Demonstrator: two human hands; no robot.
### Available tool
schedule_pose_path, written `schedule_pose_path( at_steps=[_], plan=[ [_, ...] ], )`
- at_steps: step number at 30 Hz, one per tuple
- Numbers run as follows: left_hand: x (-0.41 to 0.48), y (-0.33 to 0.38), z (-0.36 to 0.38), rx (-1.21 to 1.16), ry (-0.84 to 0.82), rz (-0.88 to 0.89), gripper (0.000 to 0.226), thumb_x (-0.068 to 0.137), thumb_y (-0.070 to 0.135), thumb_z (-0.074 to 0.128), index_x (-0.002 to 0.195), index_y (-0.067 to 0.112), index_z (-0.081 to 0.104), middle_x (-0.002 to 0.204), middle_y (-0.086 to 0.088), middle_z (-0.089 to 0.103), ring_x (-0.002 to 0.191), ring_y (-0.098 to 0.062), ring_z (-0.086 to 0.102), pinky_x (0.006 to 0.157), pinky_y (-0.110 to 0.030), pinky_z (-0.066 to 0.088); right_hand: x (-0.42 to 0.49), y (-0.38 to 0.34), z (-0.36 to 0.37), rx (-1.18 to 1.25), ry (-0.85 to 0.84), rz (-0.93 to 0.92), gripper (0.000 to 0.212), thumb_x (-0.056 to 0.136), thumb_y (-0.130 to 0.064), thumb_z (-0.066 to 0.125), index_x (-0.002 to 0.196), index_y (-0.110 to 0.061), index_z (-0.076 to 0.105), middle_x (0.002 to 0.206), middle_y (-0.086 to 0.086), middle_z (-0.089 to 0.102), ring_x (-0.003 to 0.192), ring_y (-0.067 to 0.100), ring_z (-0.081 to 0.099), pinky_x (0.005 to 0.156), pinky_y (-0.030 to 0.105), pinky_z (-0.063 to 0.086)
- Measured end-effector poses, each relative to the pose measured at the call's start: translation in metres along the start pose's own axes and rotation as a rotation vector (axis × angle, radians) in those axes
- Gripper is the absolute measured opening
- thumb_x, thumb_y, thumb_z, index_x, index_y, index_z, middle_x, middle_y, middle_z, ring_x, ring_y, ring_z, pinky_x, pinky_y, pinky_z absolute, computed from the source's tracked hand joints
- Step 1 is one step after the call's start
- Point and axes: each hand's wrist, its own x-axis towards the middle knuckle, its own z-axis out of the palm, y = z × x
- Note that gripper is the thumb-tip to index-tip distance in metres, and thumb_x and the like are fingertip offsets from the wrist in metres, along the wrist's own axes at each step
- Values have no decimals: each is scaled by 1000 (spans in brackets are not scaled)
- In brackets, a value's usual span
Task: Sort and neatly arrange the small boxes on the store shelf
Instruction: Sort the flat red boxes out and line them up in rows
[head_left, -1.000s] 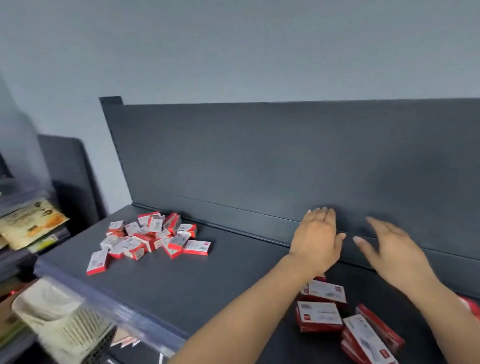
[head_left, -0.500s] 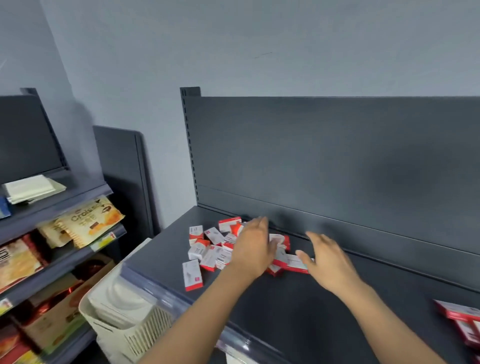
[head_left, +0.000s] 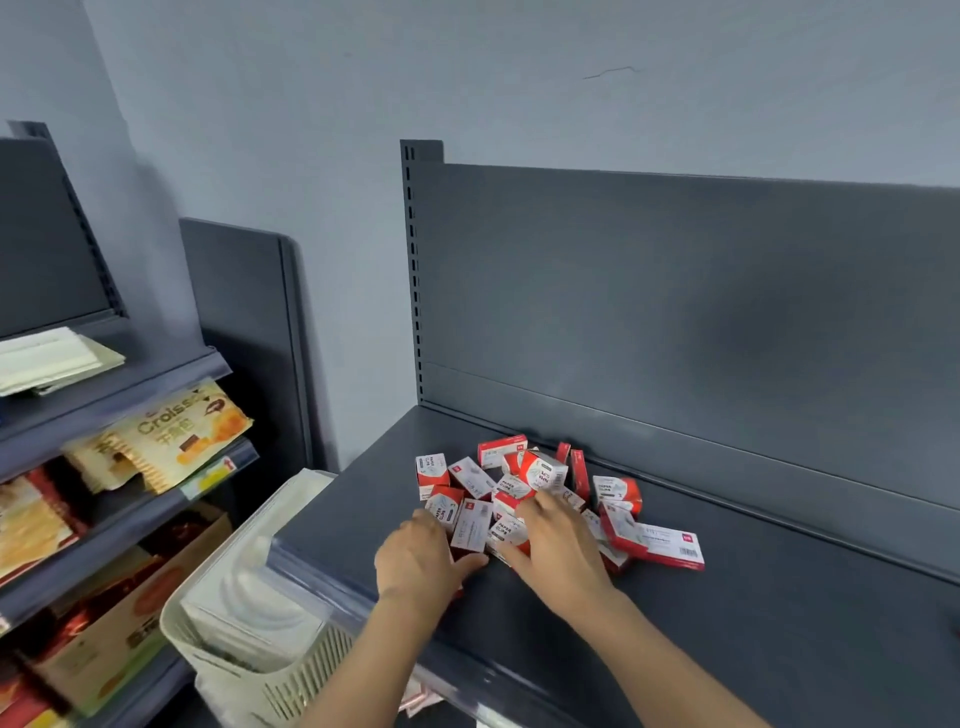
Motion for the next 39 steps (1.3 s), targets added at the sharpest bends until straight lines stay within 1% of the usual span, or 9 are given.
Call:
schedule_pose_path(
  at_steps=[3,6,8,11,14,16,25,33,39],
  plan=[
    [1,1,0,-16,-2,8,65,76,54,66,118,10,42,117,-3,59,107,-18,61,82,-27,50,0,-6,7,-87,-14,-30,46,86,-42,58,119,-10,57,121,5,54,117,22,48,98,35,41],
    [4,-4,0,-36,-23,10,54,78,41,68,119,13,46,119,-3,58,108,-19,60,84,-27,50,-3,-8,14,-126,-9,-19,42,51,-43,86,78,-15,71,81,0,64,76,16,64,65,30,55],
    [4,-7,0,-57,-10,27,45,78,36,67,120,22,54,117,1,60,106,-18,60,83,-27,51,-5,-10,19,-116,45,-5,46,35,-46,90,68,-19,71,69,-4,65,64,12,64,55,25,55],
    [-1,-11,-1,-93,5,20,37,80,30,64,116,36,58,114,5,62,104,-15,60,81,-26,50,-17,-13,14,-43,-8,58,53,53,-43,86,95,-16,68,95,3,69,84,16,67,68,27,56],
    [-7,-10,-8,-107,30,3,21,79,32,65,98,26,59,107,1,65,97,-18,62,74,-26,49,-24,-8,11,72,-55,101,50,88,-30,59,130,-14,39,133,6,48,119,20,49,93,30,44],
    [-10,-1,-20,-113,91,32,18,78,31,65,87,20,55,101,-2,66,90,-21,61,67,-27,48,-27,-2,-1,131,-19,127,47,89,-30,57,130,-16,37,131,4,49,120,19,48,94,30,43],
    [-29,141,-39,-228,211,444,39,75,24,72,112,18,62,111,-7,65,104,-28,60,79,-32,47,-68,97,-91,145,194,293,39,88,-26,58,124,-15,47,123,4,52,114,22,50,91,32,41],
    [-116,319,-4,-334,86,743,14,73,21,72,83,19,62,82,-1,64,79,-26,57,64,-31,44,-193,250,-168,118,355,534,43,85,-28,63,123,-13,50,121,6,54,112,25,52,91,34,42],
    [-184,425,31,-361,-12,825,18,73,19,75,88,19,66,88,0,68,85,-22,60,69,-34,50,-294,355,-212,56,361,677,45,84,-28,66,124,-13,51,123,6,56,112,24,55,93,34,44]
  ],
)
